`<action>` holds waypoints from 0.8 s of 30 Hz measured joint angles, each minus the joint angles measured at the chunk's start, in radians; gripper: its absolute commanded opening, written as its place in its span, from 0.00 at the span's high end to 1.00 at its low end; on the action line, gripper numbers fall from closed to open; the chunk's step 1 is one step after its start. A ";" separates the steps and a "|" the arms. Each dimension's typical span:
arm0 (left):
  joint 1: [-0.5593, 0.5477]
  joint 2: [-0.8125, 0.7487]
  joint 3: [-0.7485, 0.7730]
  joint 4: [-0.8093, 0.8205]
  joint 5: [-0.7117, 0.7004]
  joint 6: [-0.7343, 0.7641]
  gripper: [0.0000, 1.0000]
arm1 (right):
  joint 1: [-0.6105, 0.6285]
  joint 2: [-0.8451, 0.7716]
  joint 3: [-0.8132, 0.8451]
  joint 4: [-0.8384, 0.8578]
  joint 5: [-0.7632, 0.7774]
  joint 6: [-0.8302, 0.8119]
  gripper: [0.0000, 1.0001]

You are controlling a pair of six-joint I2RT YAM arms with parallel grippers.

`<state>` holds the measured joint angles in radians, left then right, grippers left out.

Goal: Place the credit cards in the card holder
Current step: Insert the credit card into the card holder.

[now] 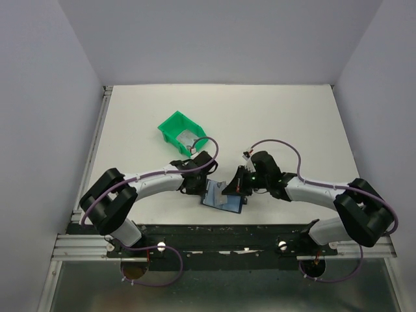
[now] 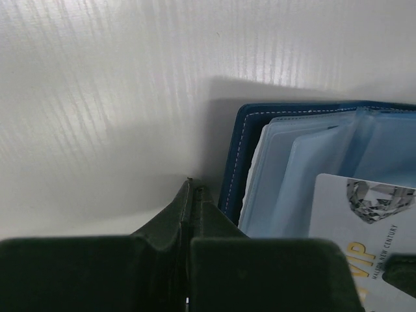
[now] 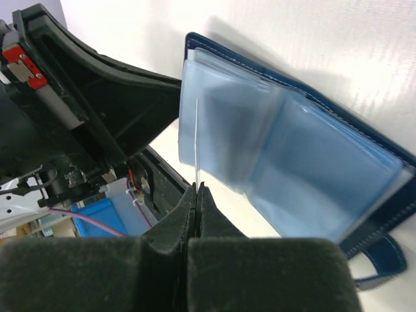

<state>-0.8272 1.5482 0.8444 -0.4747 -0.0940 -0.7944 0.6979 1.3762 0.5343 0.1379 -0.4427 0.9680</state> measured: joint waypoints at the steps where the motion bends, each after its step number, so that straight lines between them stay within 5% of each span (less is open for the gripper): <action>1: -0.006 0.002 0.001 0.002 0.000 -0.003 1.00 | 0.000 0.006 0.000 0.014 -0.007 0.002 1.00; 24: -0.039 -0.178 0.052 -0.138 -0.134 0.000 1.00 | 0.000 0.072 0.002 0.040 -0.016 -0.011 1.00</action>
<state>-0.8661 1.3701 0.8967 -0.6128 -0.2279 -0.7948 0.6979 1.4479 0.5358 0.1780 -0.4591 0.9565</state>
